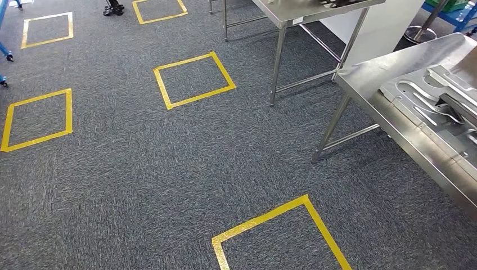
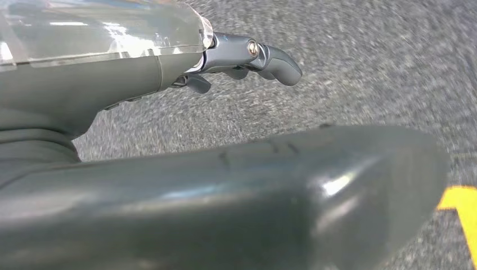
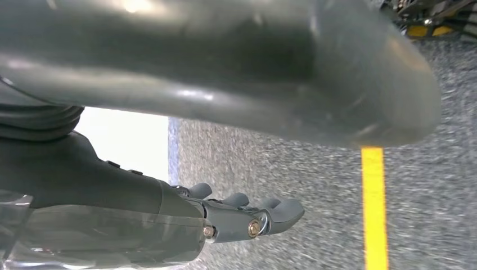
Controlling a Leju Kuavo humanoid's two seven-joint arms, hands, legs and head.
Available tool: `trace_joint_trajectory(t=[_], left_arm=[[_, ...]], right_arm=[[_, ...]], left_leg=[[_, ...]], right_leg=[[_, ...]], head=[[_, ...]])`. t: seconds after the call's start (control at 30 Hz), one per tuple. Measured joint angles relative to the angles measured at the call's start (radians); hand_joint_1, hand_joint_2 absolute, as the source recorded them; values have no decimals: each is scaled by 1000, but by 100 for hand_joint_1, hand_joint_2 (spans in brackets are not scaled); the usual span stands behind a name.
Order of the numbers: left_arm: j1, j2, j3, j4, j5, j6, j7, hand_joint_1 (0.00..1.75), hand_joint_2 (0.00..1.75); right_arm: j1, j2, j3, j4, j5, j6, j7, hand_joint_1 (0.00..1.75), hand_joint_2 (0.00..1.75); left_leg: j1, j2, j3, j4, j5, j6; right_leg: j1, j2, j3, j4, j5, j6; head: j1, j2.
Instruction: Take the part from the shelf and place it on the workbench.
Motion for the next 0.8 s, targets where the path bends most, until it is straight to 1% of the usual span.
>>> trace_joint_trajectory(t=[0.03, 0.07, 0.1, 0.13, 0.17, 0.2, 0.23, 0.27, 0.3, 0.33, 0.37, 0.4, 0.43, 0.47, 0.5, 0.53, 0.57, 0.6, 0.63, 0.67, 0.7, 0.73, 0.8], left_arm=[[-1, 0, -1, 0, -3, 0, 1, 0, 0], [-3, 0, -2, 0, -5, 0, 1, 0, 0], [-4, 0, -3, 0, -7, 0, 2, 0, 0], [-4, 0, -4, 0, -9, 0, 3, 0, 0], [-3, 0, -5, 0, -9, 1, 4, 0, 0], [-2, 0, -5, 0, -10, 1, 4, 0, 0], [-1, 0, -5, 0, -11, 2, 5, 0, 0], [-1, 0, -5, 0, -11, 3, 6, 0, 0], [-2, -1, -5, 0, -11, 3, 7, 0, 0], [-4, -1, -5, 0, -11, 3, 7, 0, 0], [-5, -1, -5, 0, -11, 3, 7, 0, 0], [-5, -1, -5, 0, -11, 4, 8, 0, 0], [-5, -1, -5, 0, -10, 4, 8, 0, 0], [-4, -1, -5, 0, -9, 4, 8, 0, 0], [-3, -1, -5, 0, -8, 5, 8, 0, 0], [-3, -2, -5, 0, -7, 5, 8, 0, 0], [-4, -2, -5, 0, -7, 5, 8, 0, 0], [-5, -3, -5, 0, -6, 5, 8, 0, 0], [-5, -3, -5, 0, -6, 5, 8, 0, 0], [-3, -4, -5, 0, -5, 5, 8, 0, 0], [-1, -4, -5, 0, -4, 6, 8, 0, 0], [1, -4, -5, 0, -4, 6, 8, 0, 0], [2, -4, -5, 0, -3, 6, 8, 0, 0]], right_arm=[[0, 0, 0, 0, -1, 1, 2, 0, 0], [0, 0, -1, 0, -3, 2, 4, 0, 0], [0, 0, -2, 0, -4, 2, 5, 0, 0], [-2, 0, -4, 0, -6, 2, 6, 0, 0], [-5, 0, -5, 0, -8, 3, 6, 0, 0], [-8, 0, -6, 0, -9, 3, 6, 0, 0], [-10, 1, -6, 0, -10, 4, 7, 0, 0], [-10, 1, -7, 0, -10, 4, 7, 0, 0], [-8, 1, -7, 0, -10, 5, 7, 0, 0], [-5, 1, -7, 0, -10, 6, 7, 0, 0], [-3, 2, -7, 1, -10, 6, 8, 0, 0], [-2, 2, -7, 1, -9, 6, 8, 0, 0], [0, 2, -7, 1, -8, 6, 8, 0, 0], [1, 2, -7, 2, -6, 6, 7, 0, 0], [1, 2, -7, 2, -4, 6, 7, 0, 0], [3, 2, -7, 2, -1, 6, 6, 0, 0], [4, 1, -7, 2, 2, 6, 5, 0, 0], [5, 1, -7, 3, 4, 6, 4, 0, 0], [4, 1, -7, 3, 6, 6, 3, 0, 0], [1, 1, -7, 4, 7, 6, 2, 0, 0], [-1, 1, -7, 3, 8, 6, 2, 0, 0], [-4, 1, -7, 3, 8, 6, 2, 0, 0], [-5, 2, -7, 3, 9, 6, 2, 0, 0]], left_leg=[[-2, 20, 42, -76, 26, 3], [-4, 36, 74, -135, 44, 7], [-7, 47, 92, -170, 52, 13], [-11, 48, 94, -180, 51, 19], [-13, 39, 91, -181, 54, 24], [-12, 30, 92, -184, 57, 30], [-10, 20, 94, -190, 61, 37], [-8, 10, 96, -196, 66, 44], [-6, 0, 97, -200, 70, 50], [-7, -10, 95, -201, 73, 53], [-9, -21, 94, -201, 74, 55], [-10, -34, 93, -200, 74, 56], [-11, -48, 93, -199, 74, 56], [-12, -63, 93, -197, 74, 55], [-12, -78, 94, -194, 73, 54], [-12, -91, 93, -191, 72, 52], [-13, -103, 90, -187, 70, 48], [-13, -114, 86, -183, 70, 43], [-12, -125, 81, -181, 71, 36], [-11, -136, 76, -181, 72, 29], [-9, -146, 72, -183, 75, 22], [-8, -154, 70, -184, 76, 17], [-9, -161, 68, -185, 77, 12]], right_leg=[[1, -11, 3, 1, -3, 4], [2, -21, 5, 3, -6, 9], [3, -30, 7, 5, -9, 15], [5, -37, 9, 5, -10, 21], [5, -44, 11, 5, -10, 27], [3, -46, 13, 5, -13, 33], [1, -32, 11, 14, -22, 39], [-2, -8, 2, 38, -41, 43], [-5, 21, -18, 84, -71, 46], [-5, 48, -47, 147, -105, 47], [-6, 63, -81, 215, -134, 47], [-6, 69, -109, 268, -149, 48], [-6, 72, -123, 289, -144, 48], [-6, 75, -119, 271, -119, 47], [-8, 81, -99, 219, -80, 46], [-10, 104, -73, 152, -43, 44], [-12, 129, -50, 90, -16, 41], [-13, 150, -35, 50, -2, 39], [-12, 163, -29, 31, 1, 35], [-9, 158, -29, 27, 1, 31], [-7, 147, -28, 26, 3, 25], [-7, 139, -27, 23, 4, 21], [-9, 131, -25, 18, 7, 16]], head=[[0, 0], [0, 0], [0, 0], [0, 0], [0, 0], [0, 0], [0, 0], [0, 0], [0, 0], [0, 0], [0, 0], [0, 0], [0, 0], [0, 0], [0, 0], [0, 0], [0, 0], [0, 0], [0, 0], [0, 0], [0, 0], [0, 0], [0, 0]])
